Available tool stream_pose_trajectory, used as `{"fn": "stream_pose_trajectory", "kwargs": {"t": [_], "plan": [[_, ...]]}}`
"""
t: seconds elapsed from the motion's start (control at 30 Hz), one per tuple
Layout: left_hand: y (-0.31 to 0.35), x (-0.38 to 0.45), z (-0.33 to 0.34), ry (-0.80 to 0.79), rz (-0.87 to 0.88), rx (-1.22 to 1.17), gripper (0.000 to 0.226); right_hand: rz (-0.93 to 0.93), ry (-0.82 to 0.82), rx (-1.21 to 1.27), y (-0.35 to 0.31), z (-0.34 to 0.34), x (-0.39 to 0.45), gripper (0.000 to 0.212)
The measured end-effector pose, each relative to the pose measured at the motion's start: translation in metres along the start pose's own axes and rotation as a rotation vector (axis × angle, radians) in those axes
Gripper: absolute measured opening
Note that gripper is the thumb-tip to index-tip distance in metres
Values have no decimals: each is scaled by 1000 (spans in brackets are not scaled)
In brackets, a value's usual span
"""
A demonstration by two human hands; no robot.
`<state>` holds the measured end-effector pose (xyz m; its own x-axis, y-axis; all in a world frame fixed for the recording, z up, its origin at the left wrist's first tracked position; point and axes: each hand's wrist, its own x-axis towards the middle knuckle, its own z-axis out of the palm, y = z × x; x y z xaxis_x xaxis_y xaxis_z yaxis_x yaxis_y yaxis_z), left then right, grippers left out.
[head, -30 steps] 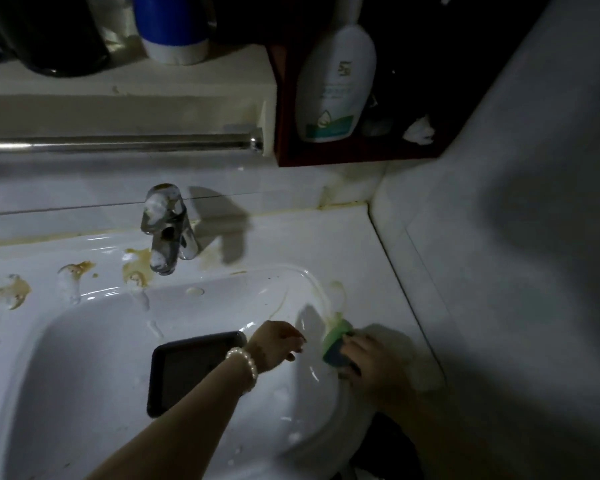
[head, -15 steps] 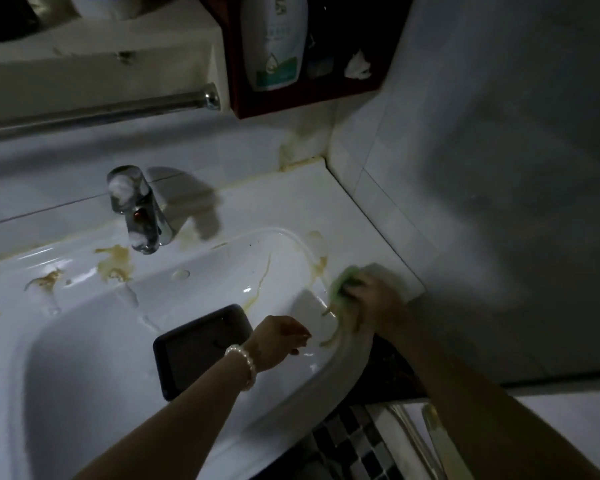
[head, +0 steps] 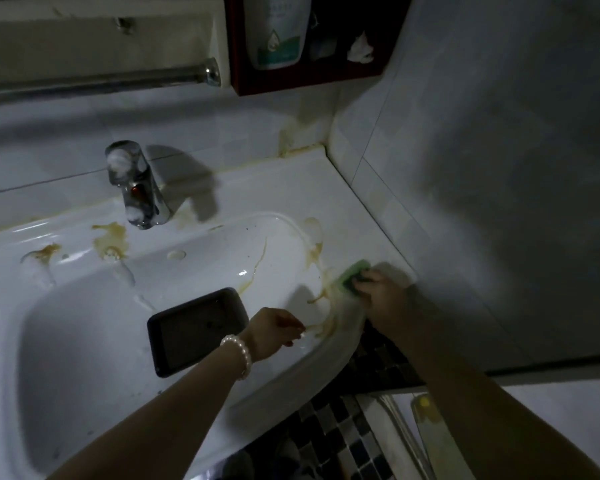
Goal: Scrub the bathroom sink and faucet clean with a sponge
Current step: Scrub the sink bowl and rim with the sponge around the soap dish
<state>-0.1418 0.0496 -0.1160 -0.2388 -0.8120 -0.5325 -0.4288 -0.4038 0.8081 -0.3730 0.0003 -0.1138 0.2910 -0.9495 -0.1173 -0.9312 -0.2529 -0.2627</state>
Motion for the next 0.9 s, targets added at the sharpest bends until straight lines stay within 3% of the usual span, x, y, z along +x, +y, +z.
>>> {"fn": "stream_pose_trajectory", "kwargs": {"t": [0.07, 0.13, 0.2, 0.23, 0.3, 0.37, 0.4, 0.47, 0.57, 0.6, 0.7, 0.8, 0.9], "plan": [[-4, -5, -5, -30, -22, 10, 18, -270, 58, -6, -27, 10, -38, 28], [-7, -13, -8, -94, -59, 49, 17, -467, -91, 25, -38, 18, -65, 30], [-9, -17, -7, -149, -86, 82, 17, -484, -185, 103, -36, 14, -56, 31], [-10, -18, -6, -171, -98, 83, 17, -437, -141, 169, -30, 9, -43, 32], [-11, -22, -3, -193, -114, 77, 17, -298, 0, 77, -18, 2, -23, 38], [-14, -26, -4, -186, -122, 59, 16, -150, -36, 72, -21, 3, -28, 40], [-16, -27, -6, -172, -124, 46, 15, -178, -56, 102, -28, 6, -39, 37], [-20, -32, -12, -130, -139, 28, 15, -435, -52, 88, -49, 23, -67, 29], [-27, -41, -19, -84, -170, 25, 14, -688, -204, 116, -72, 37, -70, 31], [-29, -45, -22, -79, -180, 27, 13, -687, -205, 141, -67, 40, -58, 32], [-38, -61, -40, -45, -203, 68, 12, -383, -186, 102, -42, 27, -23, 32], [-56, -86, -71, 59, -270, -4, 9, -490, -286, 132, -41, 30, -41, 26], [-75, -111, -97, 220, -348, -147, 11, -529, -424, 313, -91, 58, -71, 26]]}}
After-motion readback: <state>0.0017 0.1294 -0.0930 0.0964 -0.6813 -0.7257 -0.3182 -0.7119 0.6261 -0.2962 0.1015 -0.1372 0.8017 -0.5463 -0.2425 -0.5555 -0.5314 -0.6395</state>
